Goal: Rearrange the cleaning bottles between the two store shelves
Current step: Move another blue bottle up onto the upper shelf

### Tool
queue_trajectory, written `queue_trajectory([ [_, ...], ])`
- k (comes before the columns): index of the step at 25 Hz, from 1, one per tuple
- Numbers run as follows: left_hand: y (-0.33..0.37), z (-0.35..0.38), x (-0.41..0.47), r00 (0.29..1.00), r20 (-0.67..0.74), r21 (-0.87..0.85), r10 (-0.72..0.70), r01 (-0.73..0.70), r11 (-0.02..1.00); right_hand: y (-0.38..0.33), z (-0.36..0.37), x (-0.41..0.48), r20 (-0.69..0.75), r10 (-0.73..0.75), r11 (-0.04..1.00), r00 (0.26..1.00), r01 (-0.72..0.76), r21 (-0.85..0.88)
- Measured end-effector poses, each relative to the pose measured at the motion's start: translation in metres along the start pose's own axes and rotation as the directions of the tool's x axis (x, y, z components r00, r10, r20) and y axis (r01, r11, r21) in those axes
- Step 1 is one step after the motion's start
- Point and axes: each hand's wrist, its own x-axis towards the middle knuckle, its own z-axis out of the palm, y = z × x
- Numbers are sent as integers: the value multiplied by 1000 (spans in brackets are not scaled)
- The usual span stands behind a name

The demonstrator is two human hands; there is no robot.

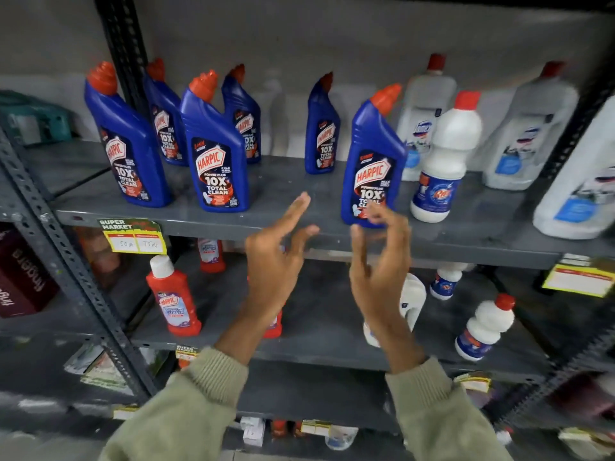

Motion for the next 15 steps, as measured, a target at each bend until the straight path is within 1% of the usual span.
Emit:
queue_trajectory([
  [1,7,11,17,1000,-1,-13,-13,13,1000,3,-6,21,-51,-9,1000,999,8,-27],
  [2,10,22,34,998,19,-38,-55,56,998,7,-11,39,-80,2,998,997,-7,-59],
  [4,13,45,60,980,100,-89,-174,183,979,17,-16,64,-80,87,988,993,-96,-124],
  [6,12,65,71,955,160,-92,-249,266,960,28,-15,76,15,218,958,976,-210,-197],
  [8,5,79,71,932,204,-78,-300,321,944,38,-11,79,149,384,906,911,-340,-253],
  [9,1,83,68,924,212,-66,-317,337,939,42,-8,79,187,453,876,872,-398,-271],
  [10,-2,84,66,922,206,-52,-328,346,937,45,-6,78,193,499,853,845,-439,-282],
  [11,-5,83,66,923,191,-40,-335,348,937,46,-4,77,178,523,838,833,-465,-286],
  [13,-10,77,71,925,147,-16,-350,356,934,45,2,76,152,530,830,834,-474,-294],
  [15,-16,68,78,906,134,-23,-401,407,913,40,13,75,169,531,828,830,-467,-309],
])
